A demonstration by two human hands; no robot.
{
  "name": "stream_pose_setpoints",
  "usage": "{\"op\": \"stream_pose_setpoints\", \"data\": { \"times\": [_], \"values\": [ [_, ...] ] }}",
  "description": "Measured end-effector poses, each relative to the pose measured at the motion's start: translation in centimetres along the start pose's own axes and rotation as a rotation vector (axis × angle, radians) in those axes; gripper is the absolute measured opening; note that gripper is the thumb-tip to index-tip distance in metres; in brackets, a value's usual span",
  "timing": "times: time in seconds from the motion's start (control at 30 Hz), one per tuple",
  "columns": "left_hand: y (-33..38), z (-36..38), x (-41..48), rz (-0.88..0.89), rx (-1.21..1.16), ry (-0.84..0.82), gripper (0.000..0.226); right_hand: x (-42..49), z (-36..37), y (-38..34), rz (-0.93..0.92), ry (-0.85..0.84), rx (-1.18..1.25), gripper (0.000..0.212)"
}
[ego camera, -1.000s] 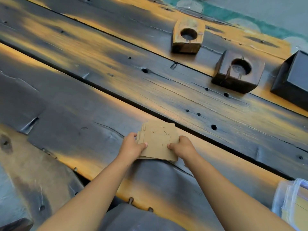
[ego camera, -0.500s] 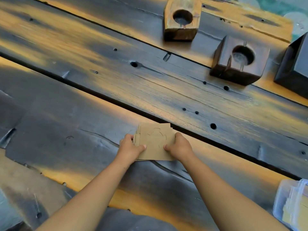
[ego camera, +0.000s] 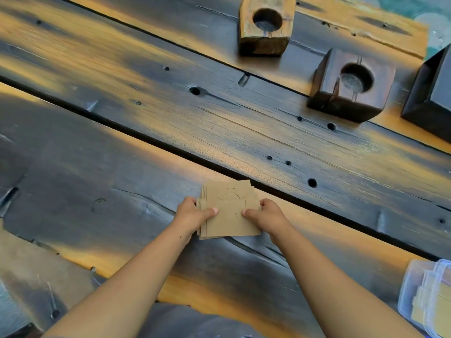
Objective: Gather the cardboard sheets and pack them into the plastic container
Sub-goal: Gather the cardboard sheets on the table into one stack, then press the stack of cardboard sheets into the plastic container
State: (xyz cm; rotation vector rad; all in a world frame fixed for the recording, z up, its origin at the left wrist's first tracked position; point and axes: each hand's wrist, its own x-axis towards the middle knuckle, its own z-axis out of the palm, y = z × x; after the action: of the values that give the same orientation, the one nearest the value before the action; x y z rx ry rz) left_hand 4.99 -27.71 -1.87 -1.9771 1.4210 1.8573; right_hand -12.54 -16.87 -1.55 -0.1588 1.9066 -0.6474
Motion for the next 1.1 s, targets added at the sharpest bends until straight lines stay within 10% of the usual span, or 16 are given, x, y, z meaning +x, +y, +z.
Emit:
{"op": "stream_pose_setpoints", "data": {
  "times": [0.6,1.1],
  "values": [
    [-2.7,1.9,-6.2,0.180,-0.053,-0.201,0.033,-8.0,-3.6,4.9,0.018,0.034,0.163,0.062],
    [-6.9,21.9,-20.4,0.309,0.027,-0.327,0.048,-16.7,-19.1,24.4,-0.074,0.196,0.483,0.041]
  ]
}}
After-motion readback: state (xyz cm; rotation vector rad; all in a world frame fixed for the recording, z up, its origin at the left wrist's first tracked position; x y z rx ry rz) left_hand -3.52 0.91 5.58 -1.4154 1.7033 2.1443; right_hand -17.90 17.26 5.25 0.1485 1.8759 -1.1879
